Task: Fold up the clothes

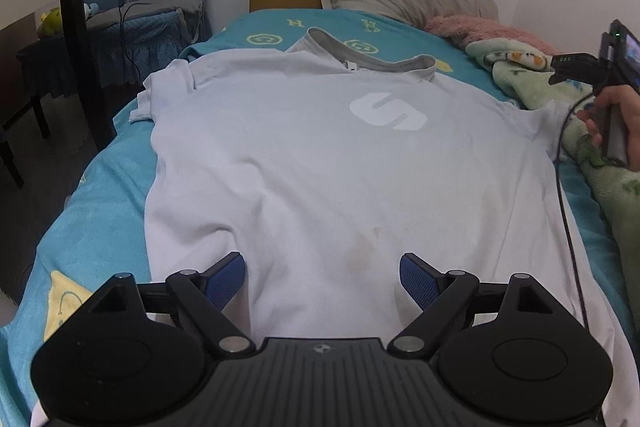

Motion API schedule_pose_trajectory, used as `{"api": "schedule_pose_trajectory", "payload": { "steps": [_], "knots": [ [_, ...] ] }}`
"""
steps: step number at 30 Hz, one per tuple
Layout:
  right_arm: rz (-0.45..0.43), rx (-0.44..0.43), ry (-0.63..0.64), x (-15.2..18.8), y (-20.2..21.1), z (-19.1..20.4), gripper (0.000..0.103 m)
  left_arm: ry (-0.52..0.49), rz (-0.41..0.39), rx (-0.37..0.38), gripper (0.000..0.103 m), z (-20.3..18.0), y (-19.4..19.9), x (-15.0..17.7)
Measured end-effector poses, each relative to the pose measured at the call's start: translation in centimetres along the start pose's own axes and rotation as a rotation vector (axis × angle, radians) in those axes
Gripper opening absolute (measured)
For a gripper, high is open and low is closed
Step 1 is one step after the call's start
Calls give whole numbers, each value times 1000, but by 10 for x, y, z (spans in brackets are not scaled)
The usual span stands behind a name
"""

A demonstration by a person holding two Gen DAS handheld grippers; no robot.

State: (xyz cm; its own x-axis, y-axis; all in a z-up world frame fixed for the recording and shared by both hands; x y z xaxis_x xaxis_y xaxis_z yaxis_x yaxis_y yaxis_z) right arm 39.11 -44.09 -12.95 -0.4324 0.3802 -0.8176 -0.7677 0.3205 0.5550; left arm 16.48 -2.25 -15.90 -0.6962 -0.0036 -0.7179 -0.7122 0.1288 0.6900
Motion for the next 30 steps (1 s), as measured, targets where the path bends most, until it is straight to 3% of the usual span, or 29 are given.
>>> {"api": "schedule_pose_trajectory", "payload": {
  "steps": [4,9,13,17,21,30],
  "knots": [
    [41,-55,-21,20,66,0,88,-20,-7,10,87,-4,7,5],
    [21,-98,-28,48,175,-3,88,-67,-29,14,87,-9,25,12],
    [44,-150,6,82,257,6,88,-60,-29,34,87,-3,44,16],
    [67,-237,-60,122,321,8,88,-30,-15,56,87,8,61,20],
    [84,-335,-124,154,353,11,88,110,45,73,87,36,62,20],
    [102,-290,-8,188,346,28,88,383,58,32,87,100,50,0]
  ]
}}
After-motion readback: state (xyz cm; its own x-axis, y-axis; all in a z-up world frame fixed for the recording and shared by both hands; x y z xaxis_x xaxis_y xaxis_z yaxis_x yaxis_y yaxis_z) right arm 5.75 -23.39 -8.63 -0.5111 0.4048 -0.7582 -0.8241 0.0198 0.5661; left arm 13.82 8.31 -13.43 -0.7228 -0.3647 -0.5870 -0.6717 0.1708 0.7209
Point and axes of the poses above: each gripper's, at about its wrist camera, not at the fingertips, and y roughly against the way its jaws point, z to its left, x to its underside, the point moved 1 cm from there along -y, roughly the way its jaws point, and after that the axes turned 1 degree about x, right-handed, at the moved point
